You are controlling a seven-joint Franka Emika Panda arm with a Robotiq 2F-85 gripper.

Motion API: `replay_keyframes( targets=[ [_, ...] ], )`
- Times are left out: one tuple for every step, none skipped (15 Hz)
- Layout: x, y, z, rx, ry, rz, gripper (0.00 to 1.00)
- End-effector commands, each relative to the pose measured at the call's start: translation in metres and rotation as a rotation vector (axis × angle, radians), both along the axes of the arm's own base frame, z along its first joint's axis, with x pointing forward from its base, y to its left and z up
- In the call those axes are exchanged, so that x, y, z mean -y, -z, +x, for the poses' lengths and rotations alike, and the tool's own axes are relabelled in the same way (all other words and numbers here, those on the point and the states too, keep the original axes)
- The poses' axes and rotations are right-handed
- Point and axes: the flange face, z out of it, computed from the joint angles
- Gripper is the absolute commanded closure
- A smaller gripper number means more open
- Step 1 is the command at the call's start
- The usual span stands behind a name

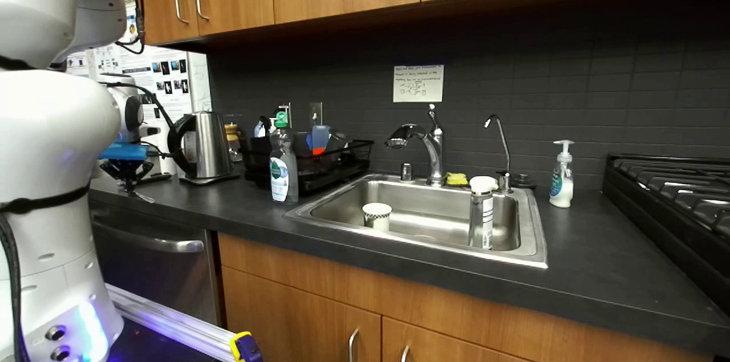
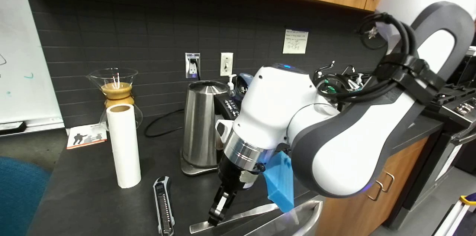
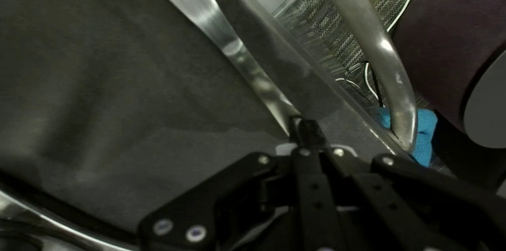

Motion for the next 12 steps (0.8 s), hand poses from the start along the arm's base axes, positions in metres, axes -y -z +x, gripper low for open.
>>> replay_keyframes(
  targets=[
    [-0.004,0.025,-0.004,-0.055,-0.039,-0.016,1.0],
    [-0.004,0.024,-0.004,-0.053,-0.044,-0.016,1.0],
    [-0.004,0.022,-0.003,-0.047,-0.054,-0.019,0.74],
    [-0.005,0.021,-0.002,-0.044,-0.06,-0.016,0.73],
    [-0.005,0.019,-0.001,-0.038,-0.065,-0.016,0.68],
    [-0.006,0.017,-0.001,-0.034,-0.073,-0.015,0.63],
    [-0.008,0.016,-0.002,-0.031,-0.083,-0.013,0.57],
    [-0.009,0.014,-0.003,-0.026,-0.089,-0.013,0.52],
    [-0.01,0.013,-0.004,-0.023,-0.092,-0.011,0.44],
    [-0.01,0.01,-0.004,-0.018,-0.095,-0.008,0.38],
    [-0.01,0.009,-0.004,-0.013,-0.098,-0.003,0.31],
    [-0.01,0.007,-0.004,-0.01,-0.1,-0.001,0.24]
  ],
)
